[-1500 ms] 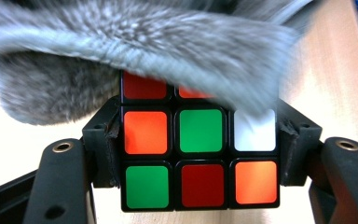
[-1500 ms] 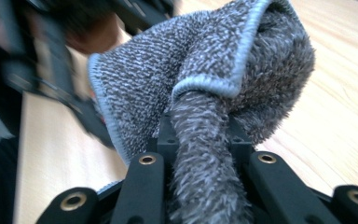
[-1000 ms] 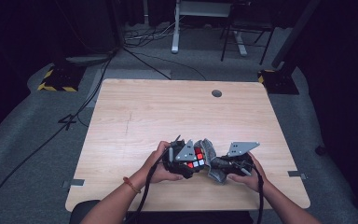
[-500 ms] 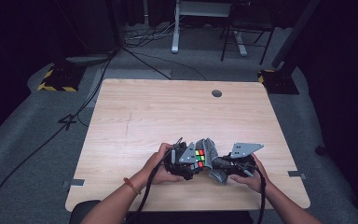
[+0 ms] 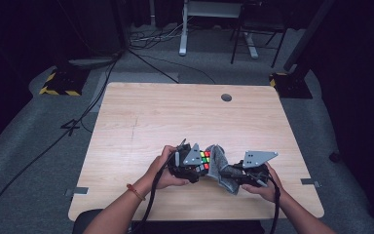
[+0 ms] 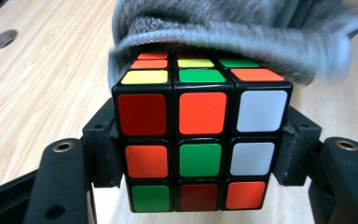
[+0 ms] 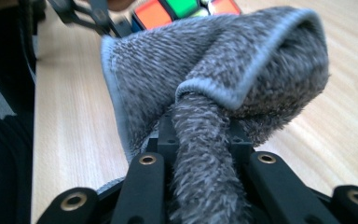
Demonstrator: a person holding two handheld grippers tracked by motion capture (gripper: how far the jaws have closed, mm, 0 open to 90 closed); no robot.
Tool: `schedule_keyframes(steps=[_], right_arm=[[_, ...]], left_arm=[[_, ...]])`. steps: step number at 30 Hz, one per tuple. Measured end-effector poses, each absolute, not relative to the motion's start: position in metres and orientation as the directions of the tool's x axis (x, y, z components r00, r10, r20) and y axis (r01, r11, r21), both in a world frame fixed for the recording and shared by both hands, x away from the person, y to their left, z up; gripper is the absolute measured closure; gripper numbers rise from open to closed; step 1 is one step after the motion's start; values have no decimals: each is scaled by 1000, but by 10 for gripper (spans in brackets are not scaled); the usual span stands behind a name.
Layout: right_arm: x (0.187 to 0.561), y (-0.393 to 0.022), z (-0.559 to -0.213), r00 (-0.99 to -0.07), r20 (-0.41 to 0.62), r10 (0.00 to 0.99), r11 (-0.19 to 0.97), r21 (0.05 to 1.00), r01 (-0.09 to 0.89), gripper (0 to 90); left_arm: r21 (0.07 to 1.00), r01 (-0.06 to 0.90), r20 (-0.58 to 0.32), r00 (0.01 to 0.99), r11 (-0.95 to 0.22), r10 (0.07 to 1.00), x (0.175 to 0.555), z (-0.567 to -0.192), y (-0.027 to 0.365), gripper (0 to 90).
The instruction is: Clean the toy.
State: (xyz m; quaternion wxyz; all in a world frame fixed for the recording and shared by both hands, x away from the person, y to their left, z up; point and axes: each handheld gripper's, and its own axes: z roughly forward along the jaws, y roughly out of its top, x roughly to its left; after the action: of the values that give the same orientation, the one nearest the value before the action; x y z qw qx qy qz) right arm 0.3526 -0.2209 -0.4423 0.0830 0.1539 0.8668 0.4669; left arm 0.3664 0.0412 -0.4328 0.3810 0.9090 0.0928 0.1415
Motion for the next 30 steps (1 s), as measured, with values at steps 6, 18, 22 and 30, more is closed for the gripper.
schedule_keyframes(steps=[6,18,22,30], right_arm=[[349,-217,-435,-948,-17,317,488,860,148,751],[367,-225,-449,-906,-16,422,525,819,231,750],[372,-224,-460,-918,45,394,540,797,271,748],[366,-224,-453,-935,71,348,484,840,244,749]], left_arm=[[659,35,202,954,-751,222,361,-445,26,334],[738,25,157,966,-675,207,356,-438,31,334],[763,17,154,966,-646,207,356,-433,34,333],[743,28,139,971,-669,194,360,-443,32,324]])
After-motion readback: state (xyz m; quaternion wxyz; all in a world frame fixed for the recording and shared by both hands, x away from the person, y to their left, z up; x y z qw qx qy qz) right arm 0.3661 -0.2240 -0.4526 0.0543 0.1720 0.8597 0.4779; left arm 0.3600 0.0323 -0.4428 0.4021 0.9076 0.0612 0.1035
